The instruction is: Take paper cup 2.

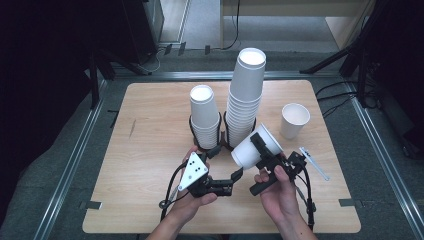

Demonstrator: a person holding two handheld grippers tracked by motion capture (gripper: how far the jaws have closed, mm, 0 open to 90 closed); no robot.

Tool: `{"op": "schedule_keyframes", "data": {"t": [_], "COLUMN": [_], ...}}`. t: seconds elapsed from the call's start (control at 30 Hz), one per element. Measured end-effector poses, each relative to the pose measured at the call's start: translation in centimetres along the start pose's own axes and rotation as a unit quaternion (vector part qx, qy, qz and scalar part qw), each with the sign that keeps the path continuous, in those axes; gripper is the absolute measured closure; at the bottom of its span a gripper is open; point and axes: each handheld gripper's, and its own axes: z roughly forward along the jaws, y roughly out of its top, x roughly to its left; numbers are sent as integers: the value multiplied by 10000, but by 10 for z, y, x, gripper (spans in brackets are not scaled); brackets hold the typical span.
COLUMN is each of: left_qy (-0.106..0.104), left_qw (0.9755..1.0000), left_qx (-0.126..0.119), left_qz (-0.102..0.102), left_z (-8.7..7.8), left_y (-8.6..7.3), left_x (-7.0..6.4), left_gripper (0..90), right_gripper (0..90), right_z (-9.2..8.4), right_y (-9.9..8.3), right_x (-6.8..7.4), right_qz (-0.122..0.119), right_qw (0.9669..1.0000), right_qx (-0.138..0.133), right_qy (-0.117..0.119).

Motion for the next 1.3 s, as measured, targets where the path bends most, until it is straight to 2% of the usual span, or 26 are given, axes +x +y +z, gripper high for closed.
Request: {"op": "schedule_keyframes", "data": {"t": [0.2, 0.33, 0.43, 0.6, 0.73, 0.9, 0.93, 1.0, 1.03, 1.07, 1.1, 1.13, 1.17, 1.23, 1.27, 1.3], "left_qy": [9, 18, 26, 33, 43, 53, 62, 79, 77, 85, 88, 95, 102, 112, 117, 117], "left_qw": [10000, 10000, 10000, 10000, 10000, 10000, 9999, 9999, 9999, 9999, 9999, 9999, 9999, 9999, 9999, 9999], "left_qx": [48, 57, 59, 66, 76, 81, 81, 76, 65, 59, 56, 50, 46, 39, 40, 49], "left_qz": [14, 11, 12, 12, 8, -7, -6, -2, -10, -11, -7, -10, -15, -18, -18, -20], "left_z": [0, 1, 1, 1, 1, 1, 0, 0, -1, -1, -1, -2, -2, -2, -1, -1], "left_y": [0, -1, -1, -1, -1, -1, -1, 0, 0, 0, 1, 1, 1, 1, 1, 1], "left_x": [0, 0, 0, 1, 1, 2, 3, 3, 3, 3, 3, 4, 4, 5, 5, 5], "left_gripper": [90, 90, 90, 90, 90, 90, 91, 91, 90, 90, 90, 90, 91, 90, 90, 91], "right_gripper": [108, 108, 108, 108, 108, 108, 108, 108, 108, 108, 108, 108, 107, 108, 107, 107], "right_z": [0, 0, 0, 1, 2, 4, 4, 6, 6, 6, 7, 7, 7, 8, 8, 8], "right_y": [3, 5, 6, 7, 6, 5, 5, 4, 4, 4, 4, 4, 3, 3, 3, 2], "right_x": [-3, -4, -5, -6, -7, -8, -9, -11, -11, -12, -13, -14, -15, -16, -17, -18], "right_qz": [-357, -705, -907, -1381, -1842, -2379, -2506, -2899, -2993, -3129, -3225, -3254, -3335, -3437, -3508, -3618], "right_qw": [9991, 9967, 9945, 9876, 9784, 9647, 9610, 9482, 9449, 9399, 9362, 9348, 9316, 9278, 9249, 9203], "right_qx": [-124, -216, -307, -429, -488, -576, -596, -649, -642, -649, -659, -661, -663, -665, -666, -670], "right_qy": [-216, -338, -417, -605, -800, -973, -1009, -1126, -1162, -1201, -1230, -1259, -1283, -1289, -1305, -1326]}}
